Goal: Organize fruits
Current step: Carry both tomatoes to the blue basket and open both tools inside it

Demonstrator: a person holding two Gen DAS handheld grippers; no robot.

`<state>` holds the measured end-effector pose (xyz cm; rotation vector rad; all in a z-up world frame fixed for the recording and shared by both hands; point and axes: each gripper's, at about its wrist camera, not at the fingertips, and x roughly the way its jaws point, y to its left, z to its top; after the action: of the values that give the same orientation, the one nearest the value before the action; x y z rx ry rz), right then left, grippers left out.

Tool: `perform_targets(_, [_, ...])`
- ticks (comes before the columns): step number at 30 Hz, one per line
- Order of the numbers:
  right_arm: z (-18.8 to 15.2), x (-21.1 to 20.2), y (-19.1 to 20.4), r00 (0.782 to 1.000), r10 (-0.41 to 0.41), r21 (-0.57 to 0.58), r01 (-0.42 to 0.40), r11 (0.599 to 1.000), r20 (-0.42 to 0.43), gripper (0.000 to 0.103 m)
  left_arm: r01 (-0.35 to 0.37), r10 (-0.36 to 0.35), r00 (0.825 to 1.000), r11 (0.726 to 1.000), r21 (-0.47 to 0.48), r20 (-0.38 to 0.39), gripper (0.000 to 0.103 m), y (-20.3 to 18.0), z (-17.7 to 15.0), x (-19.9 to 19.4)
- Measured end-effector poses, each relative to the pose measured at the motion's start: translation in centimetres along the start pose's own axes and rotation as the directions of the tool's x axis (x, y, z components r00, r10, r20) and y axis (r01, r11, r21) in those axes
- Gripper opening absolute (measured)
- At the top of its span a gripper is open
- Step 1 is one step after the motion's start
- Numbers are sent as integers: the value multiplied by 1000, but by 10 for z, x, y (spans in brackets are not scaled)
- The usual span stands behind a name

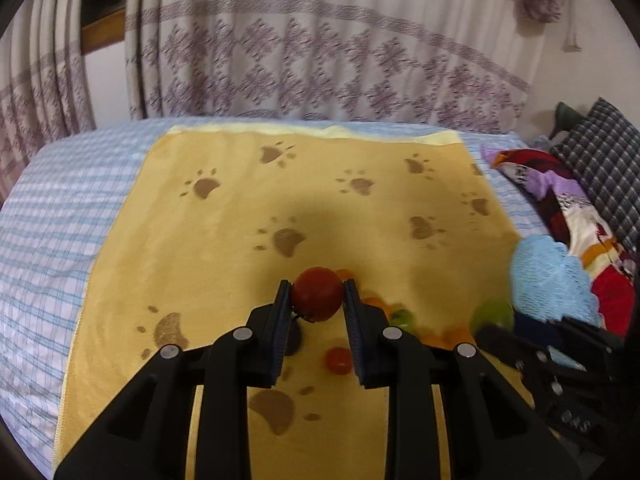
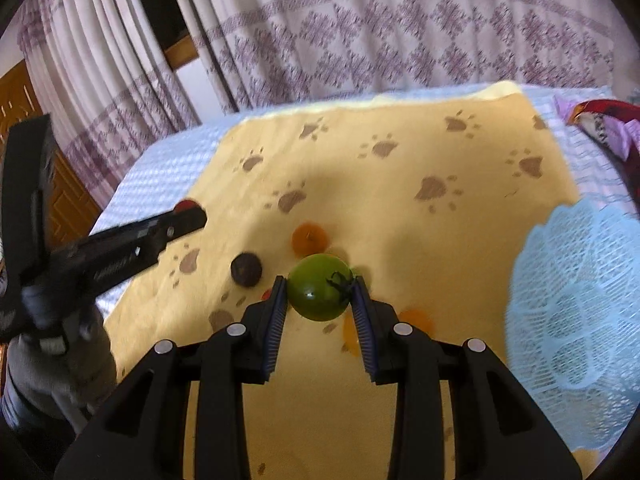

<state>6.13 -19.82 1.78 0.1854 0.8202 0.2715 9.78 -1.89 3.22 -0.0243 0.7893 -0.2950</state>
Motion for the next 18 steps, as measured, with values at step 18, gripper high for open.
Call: perform_targets(18, [-17, -105, -132, 952, -290, 234, 261, 937, 99, 34, 167, -170, 985, 976, 139, 7, 26, -118, 7, -11])
